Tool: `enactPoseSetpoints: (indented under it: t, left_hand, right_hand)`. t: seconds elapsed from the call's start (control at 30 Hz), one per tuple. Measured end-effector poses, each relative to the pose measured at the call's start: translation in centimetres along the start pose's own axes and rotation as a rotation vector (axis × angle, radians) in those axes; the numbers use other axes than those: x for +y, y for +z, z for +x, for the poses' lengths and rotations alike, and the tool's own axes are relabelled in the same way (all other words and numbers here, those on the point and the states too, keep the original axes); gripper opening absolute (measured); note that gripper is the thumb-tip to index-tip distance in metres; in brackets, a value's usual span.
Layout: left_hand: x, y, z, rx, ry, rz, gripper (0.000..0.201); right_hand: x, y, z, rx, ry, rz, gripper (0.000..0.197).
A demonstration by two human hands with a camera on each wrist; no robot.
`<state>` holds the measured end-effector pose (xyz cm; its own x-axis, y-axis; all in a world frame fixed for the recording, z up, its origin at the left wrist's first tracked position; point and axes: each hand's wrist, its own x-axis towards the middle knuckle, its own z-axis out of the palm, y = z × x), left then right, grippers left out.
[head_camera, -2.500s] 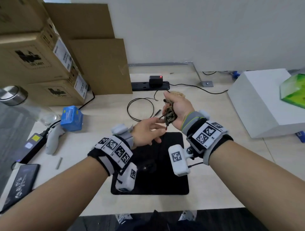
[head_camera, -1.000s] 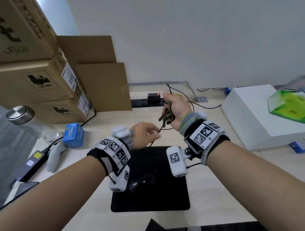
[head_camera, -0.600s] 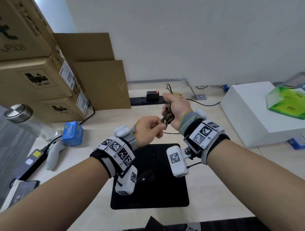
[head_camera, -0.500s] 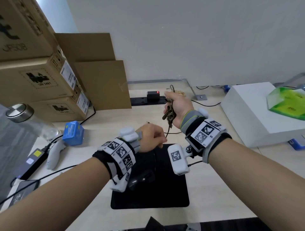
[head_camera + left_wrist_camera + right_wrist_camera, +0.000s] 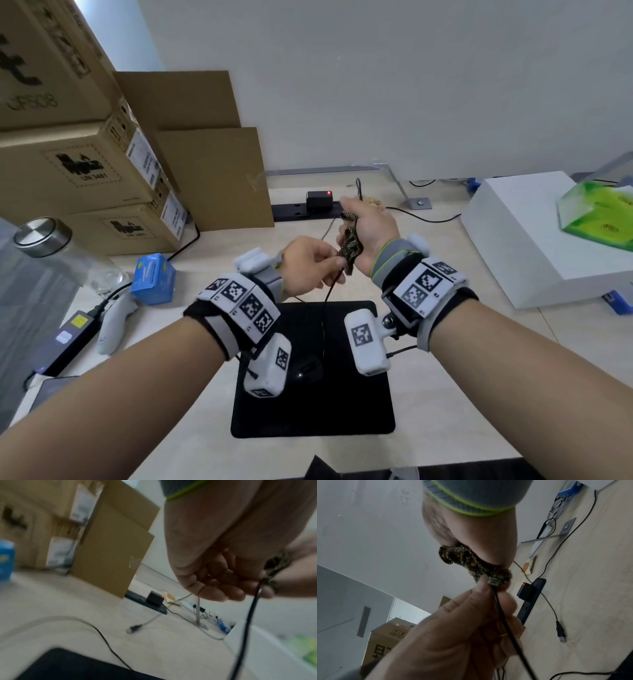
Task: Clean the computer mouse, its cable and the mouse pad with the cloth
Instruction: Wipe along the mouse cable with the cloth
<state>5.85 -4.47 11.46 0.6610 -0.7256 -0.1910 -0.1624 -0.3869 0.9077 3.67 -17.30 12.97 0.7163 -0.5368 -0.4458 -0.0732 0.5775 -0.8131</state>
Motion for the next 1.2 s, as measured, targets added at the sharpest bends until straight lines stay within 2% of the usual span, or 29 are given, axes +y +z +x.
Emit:
enactPoseSetpoints:
  t: [0.1, 0.2, 0.23, 0.3, 0.37, 0.43, 0.47, 0.5, 0.53, 0.6, 0.63, 0.67, 0.7, 0.77, 0.83, 0.9, 0.97, 1.03, 1.07, 1.1, 1.13, 1.17, 1.2]
  left_hand:
    - [-1.2, 0.1, -0.3, -0.008, 0.045, 0.298, 0.027]
    - [-2.0, 0.3, -0.7, -0.030, 0.097, 0.396, 0.020]
    - [-2.4, 0.4, -0.9, -0.079, 0.102, 0.469, 0.018]
    - [-3.6, 0.7, -1.6, -0.281, 0.036, 0.710, 0.014]
    - [-5.1, 0.9, -2.2, -0.514, -0.124, 0.942, 0.018]
    - [-6.0, 0.7, -2.7, -0.636, -0.243, 1.049, 0.020]
    - [-6.1, 0.3, -2.5, -0.624, -0.222, 1.056, 0.020]
    - [-6.1, 0.0, -2.3, -0.551, -0.166, 1.006, 0.021]
    - [-5.8, -0.4, -2.0, -0.420, -0.111, 0.849, 0.024]
    - [-4.1, -0.3, -1.4, -0.192, -0.079, 0.313, 0.026]
    - [-3.0, -0.1, -1.2, -0.135, -0.069, 0.079, 0.018]
    - [-1.9, 0.3, -1.0, -0.113, -0.054, -0.051, 0.009]
    - [-1.2, 0.6, -1.0, -0.096, -0.040, -0.104, 0.009]
    - [-1.1, 0.7, -1.1, -0.081, -0.035, -0.033, 0.016]
    - [-2.2, 0.3, -1.5, -0.129, -0.021, 0.239, 0.019]
    - [-3.9, 0.5, -2.2, -0.356, -0.051, 0.556, 0.026]
    - [-5.9, 1.0, -3.1, -0.600, -0.197, 0.755, 0.025]
    - [-7.0, 1.1, -4.0, -0.711, -0.363, 0.866, 0.032]
    - [-7.2, 0.9, -4.0, -0.734, -0.363, 0.897, 0.034]
    - [-7.2, 0.5, -3.8, -0.698, -0.302, 0.915, 0.030]
    - [-6.8, 0.3, -3.5, -0.612, -0.228, 0.892, 0.018]
    - [-6.2, 0.0, -3.3, -0.499, -0.147, 0.768, 0.010]
    - [-5.4, 0.1, -3.0, -0.358, -0.119, 0.574, 0.024]
  right_hand:
    - [0.3, -0.1, 0.1, -0.011, -0.005, -0.030, 0.021]
    - [0.6, 0.0, 0.1, 0.010, -0.002, -0.065, 0.017]
    - [0.5, 0.0, 0.2, 0.020, -0.007, -0.059, 0.016]
    - [0.0, 0.1, 0.5, 0.038, -0.012, -0.047, 0.014]
    - [-0.4, 0.1, 0.7, 0.045, -0.005, -0.043, 0.015]
    - [-0.6, 0.1, 0.7, 0.041, -0.001, -0.038, 0.016]
    - [-0.6, 0.1, 0.7, 0.037, -0.001, -0.032, 0.016]
    - [-0.5, 0.1, 0.7, 0.032, -0.002, -0.027, 0.016]
    - [-0.3, 0.2, 0.6, 0.025, -0.004, -0.028, 0.016]
    - [0.2, 0.2, 0.6, 0.015, -0.003, -0.038, 0.016]
    - [0.5, 0.4, 0.5, 0.014, 0.006, -0.039, 0.016]
    - [0.7, 0.4, 0.5, 0.018, 0.016, -0.036, 0.016]
    - [0.9, 0.4, 0.5, 0.021, 0.023, -0.035, 0.017]
    - [0.9, 0.5, 0.5, 0.020, 0.017, -0.044, 0.018]
    - [0.7, 0.4, 0.5, 0.023, 0.000, -0.053, 0.018]
    - [0.3, 0.2, 0.6, 0.028, -0.012, -0.049, 0.017]
    - [0.0, 0.1, 0.7, 0.033, -0.014, -0.051, 0.017]
    - [-0.2, 0.1, 0.7, 0.035, -0.010, -0.050, 0.018]
    - [-0.1, 0.1, 0.6, 0.032, -0.010, -0.046, 0.018]
    - [-0.1, 0.1, 0.6, 0.030, -0.010, -0.042, 0.017]
    - [0.0, 0.1, 0.6, 0.027, -0.008, -0.038, 0.017]
    - [0.2, 0.1, 0.6, 0.023, -0.003, -0.035, 0.016]
    - [0.5, 0.1, 0.5, 0.019, 0.001, -0.033, 0.016]
